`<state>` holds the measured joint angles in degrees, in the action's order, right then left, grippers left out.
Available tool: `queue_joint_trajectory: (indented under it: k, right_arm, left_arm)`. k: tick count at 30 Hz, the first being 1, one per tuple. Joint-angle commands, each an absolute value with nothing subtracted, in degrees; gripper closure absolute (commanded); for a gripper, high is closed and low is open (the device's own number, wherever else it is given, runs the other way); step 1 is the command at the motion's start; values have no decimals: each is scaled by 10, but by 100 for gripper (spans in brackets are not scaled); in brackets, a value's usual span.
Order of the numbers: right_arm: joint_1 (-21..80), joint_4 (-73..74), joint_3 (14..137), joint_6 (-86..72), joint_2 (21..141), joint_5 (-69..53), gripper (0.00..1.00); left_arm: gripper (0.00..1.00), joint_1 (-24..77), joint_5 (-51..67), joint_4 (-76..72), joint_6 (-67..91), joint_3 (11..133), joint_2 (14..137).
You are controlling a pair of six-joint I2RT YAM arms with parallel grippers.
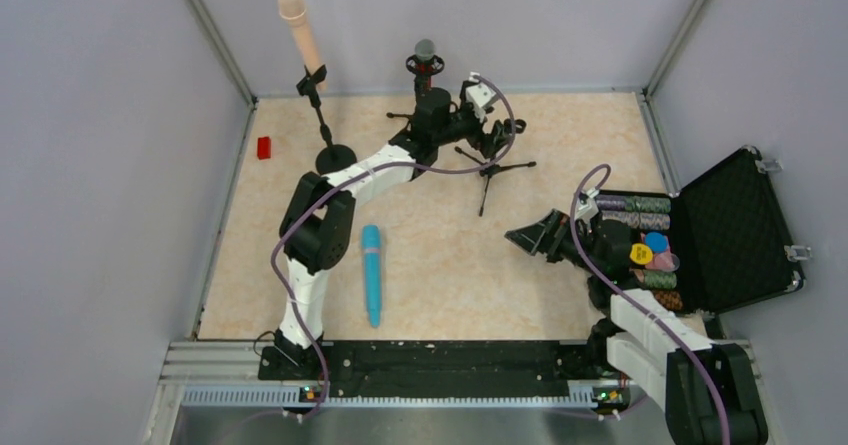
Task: Attach the microphones to the stand
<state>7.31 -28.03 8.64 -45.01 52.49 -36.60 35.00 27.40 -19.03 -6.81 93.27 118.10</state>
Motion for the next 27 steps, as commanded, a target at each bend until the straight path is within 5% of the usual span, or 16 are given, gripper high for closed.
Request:
queue_joint_trajectory:
  k: [1, 11, 16, 20, 27]
  right_arm:
    - [63, -279, 106, -438, 516, -375, 2]
    - [62, -272, 110, -435, 515, -379, 2]
    - [62, -269, 113, -437, 511, -383, 2]
    - [62, -267, 113, -436, 507, -384, 2]
    - [62, -266, 113, -436, 504, -386, 2]
  left_arm:
    - [7, 356, 277, -190, -85, 986, 1219]
    - [31, 356, 282, -187, -102, 1000, 1253]
    - [67, 357, 282, -202, -109, 969, 1234]
    - [85, 357, 277, -223, -112, 924, 1201]
    - [95, 366, 252, -246, -131, 827, 1117]
